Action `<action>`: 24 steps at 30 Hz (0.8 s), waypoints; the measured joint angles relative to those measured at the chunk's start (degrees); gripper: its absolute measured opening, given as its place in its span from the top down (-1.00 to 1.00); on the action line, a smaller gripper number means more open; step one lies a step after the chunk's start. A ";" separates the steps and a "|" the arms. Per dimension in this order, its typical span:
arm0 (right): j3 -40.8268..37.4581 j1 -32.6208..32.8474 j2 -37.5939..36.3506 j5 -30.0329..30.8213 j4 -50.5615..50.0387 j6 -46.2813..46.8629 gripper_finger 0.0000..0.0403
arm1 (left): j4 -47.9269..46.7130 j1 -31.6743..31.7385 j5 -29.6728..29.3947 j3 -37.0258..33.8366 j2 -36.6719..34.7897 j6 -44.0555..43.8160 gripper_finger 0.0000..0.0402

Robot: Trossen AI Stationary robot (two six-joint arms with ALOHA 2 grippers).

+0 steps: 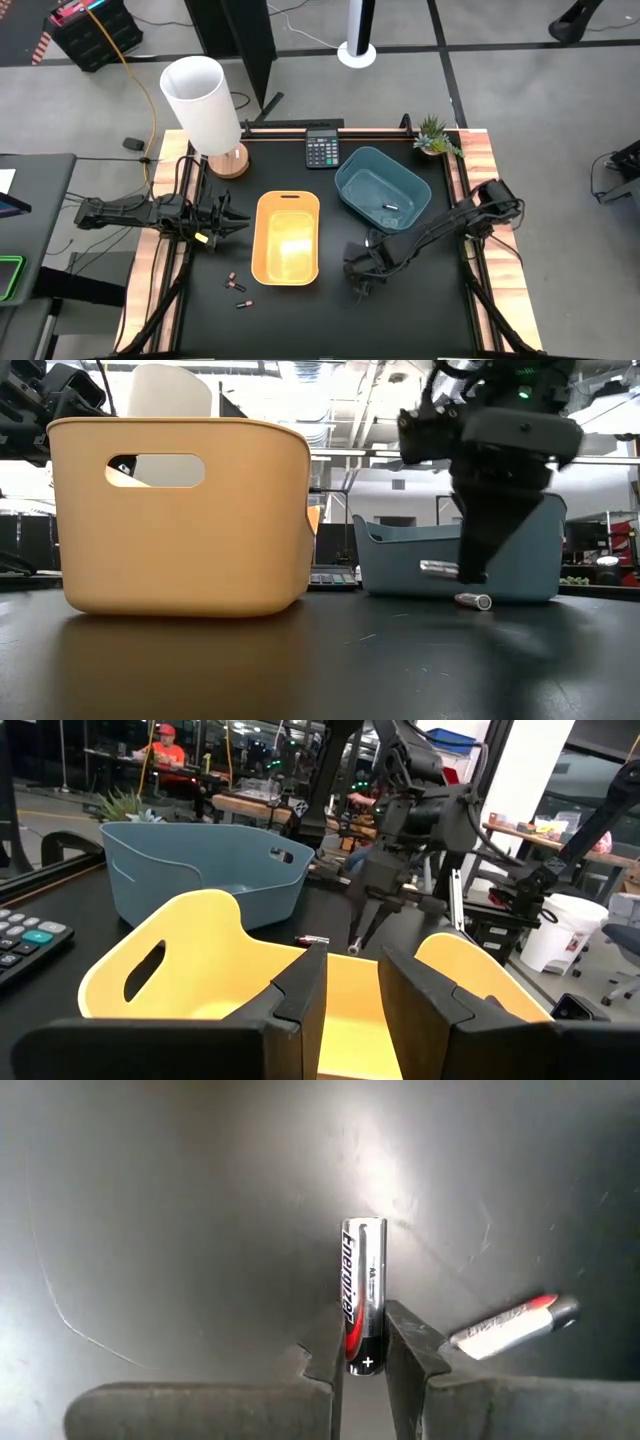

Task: Sort batteries
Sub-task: Put the bottom silver battery into the blue bin

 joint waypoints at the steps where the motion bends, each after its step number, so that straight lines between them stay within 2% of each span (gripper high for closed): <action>1: 0.75 -0.29 0.00 0.59 -0.31 -0.54 0.68 | 0.00 0.02 0.00 0.00 0.00 0.02 0.55; 13: 10.49 -7.02 -1.15 8.76 -12.28 -11.12 0.68 | -0.02 0.01 0.00 0.00 0.01 0.02 0.55; 19: 10.77 -12.67 -8.04 13.39 -15.78 -14.44 0.68 | -0.04 0.01 0.00 0.00 0.01 0.02 0.55; 24: 10.13 -19.65 -13.27 13.92 -23.46 -13.72 0.68 | -0.12 0.00 0.08 0.00 0.02 0.13 0.55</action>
